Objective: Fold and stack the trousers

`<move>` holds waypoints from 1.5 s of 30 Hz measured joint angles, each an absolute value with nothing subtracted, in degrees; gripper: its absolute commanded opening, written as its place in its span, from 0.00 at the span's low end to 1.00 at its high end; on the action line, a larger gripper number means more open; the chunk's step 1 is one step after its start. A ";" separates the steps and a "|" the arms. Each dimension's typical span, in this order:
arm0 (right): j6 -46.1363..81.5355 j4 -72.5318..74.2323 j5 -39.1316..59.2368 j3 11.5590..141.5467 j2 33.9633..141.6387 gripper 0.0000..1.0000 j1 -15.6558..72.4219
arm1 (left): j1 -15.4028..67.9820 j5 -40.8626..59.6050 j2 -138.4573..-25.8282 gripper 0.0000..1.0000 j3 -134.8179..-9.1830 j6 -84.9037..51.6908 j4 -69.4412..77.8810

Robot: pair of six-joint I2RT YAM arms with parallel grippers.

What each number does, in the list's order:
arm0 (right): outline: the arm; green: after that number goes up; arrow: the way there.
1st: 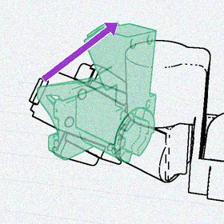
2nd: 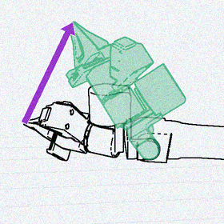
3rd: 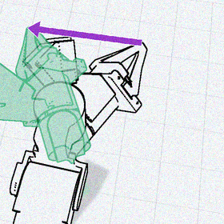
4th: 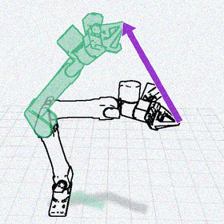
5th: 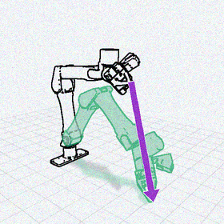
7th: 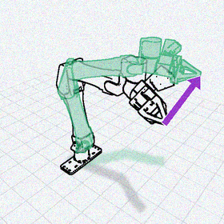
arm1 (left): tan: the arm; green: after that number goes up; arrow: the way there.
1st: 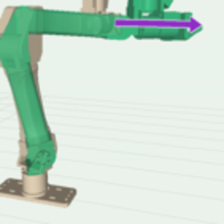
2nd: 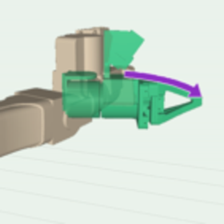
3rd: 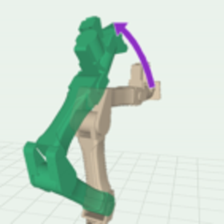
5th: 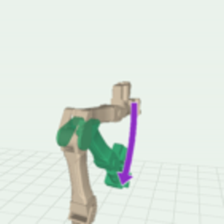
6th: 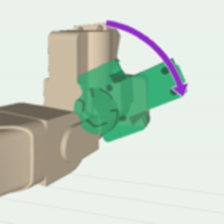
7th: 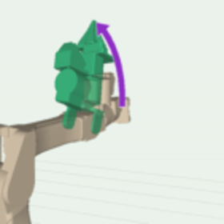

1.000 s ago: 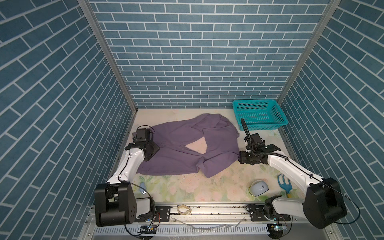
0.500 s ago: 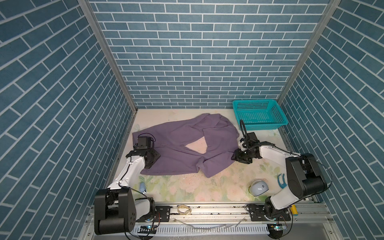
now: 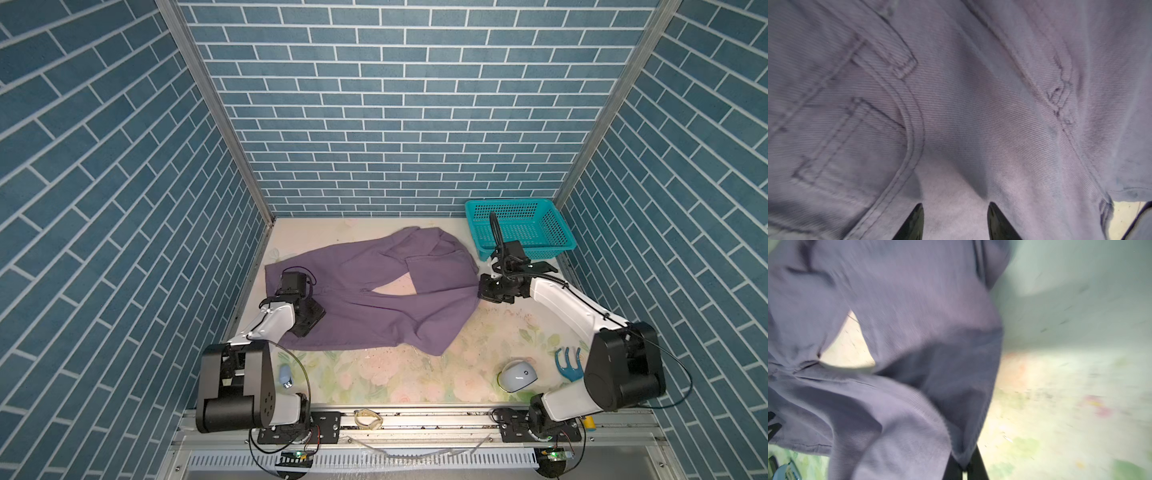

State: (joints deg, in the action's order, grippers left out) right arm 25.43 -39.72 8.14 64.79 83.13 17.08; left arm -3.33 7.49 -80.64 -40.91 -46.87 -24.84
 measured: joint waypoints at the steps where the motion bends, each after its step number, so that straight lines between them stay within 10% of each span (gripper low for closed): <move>1: 25.08 -41.63 6.85 66.50 81.97 0.00 17.06 | -3.33 7.75 -81.10 0.50 -40.91 -46.81 -24.51; 10: 23.18 -51.18 1.78 78.91 81.34 0.00 17.10 | -3.51 10.11 -82.17 0.51 -40.88 -46.44 -22.72; 19: 25.85 -44.82 7.55 83.81 102.83 0.00 33.08 | -4.23 10.72 -82.63 0.51 -41.67 -45.28 -23.66; 27: 27.83 -37.76 18.06 86.56 111.50 0.40 46.02 | -7.64 12.23 -82.61 0.52 -43.18 -44.99 -24.14; 45: 23.38 -37.45 14.33 62.19 92.12 0.55 21.54 | -11.11 15.70 -83.05 0.61 -42.78 -42.76 -24.47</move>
